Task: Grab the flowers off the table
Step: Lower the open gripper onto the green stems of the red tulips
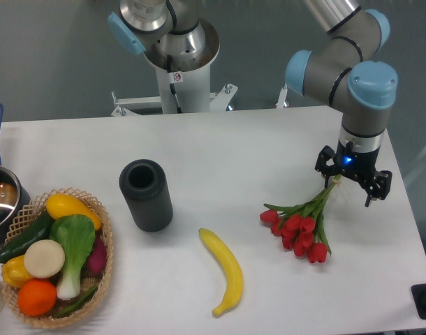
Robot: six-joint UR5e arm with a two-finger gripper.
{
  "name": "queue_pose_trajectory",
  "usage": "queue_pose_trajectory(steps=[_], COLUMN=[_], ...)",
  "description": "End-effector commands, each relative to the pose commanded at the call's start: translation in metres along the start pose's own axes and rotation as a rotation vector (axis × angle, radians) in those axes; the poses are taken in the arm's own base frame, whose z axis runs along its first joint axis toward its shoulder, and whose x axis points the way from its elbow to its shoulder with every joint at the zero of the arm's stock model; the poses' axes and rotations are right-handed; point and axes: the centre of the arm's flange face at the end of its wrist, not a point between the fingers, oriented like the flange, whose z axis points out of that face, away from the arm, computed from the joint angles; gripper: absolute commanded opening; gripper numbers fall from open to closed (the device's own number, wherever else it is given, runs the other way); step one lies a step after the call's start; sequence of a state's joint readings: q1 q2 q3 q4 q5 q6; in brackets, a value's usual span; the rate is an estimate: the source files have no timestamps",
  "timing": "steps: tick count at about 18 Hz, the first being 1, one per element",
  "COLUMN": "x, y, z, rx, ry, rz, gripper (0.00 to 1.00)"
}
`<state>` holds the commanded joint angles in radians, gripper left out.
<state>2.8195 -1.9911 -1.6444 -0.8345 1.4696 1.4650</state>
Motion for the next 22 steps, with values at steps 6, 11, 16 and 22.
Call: queue_pose_trajectory(steps=[6,11,16,22], x=[0.008,0.03,0.036,0.039], y=[0.001,0.011,0.012,0.015], z=[0.009,0.033,0.038,0.043], rx=[-0.004,-0.007,-0.008,-0.008], ry=[0.021,0.034,0.051,0.063], rz=[-0.011,-0.022,-0.014,-0.022], gripper=[1.0,1.0,1.0,1.0])
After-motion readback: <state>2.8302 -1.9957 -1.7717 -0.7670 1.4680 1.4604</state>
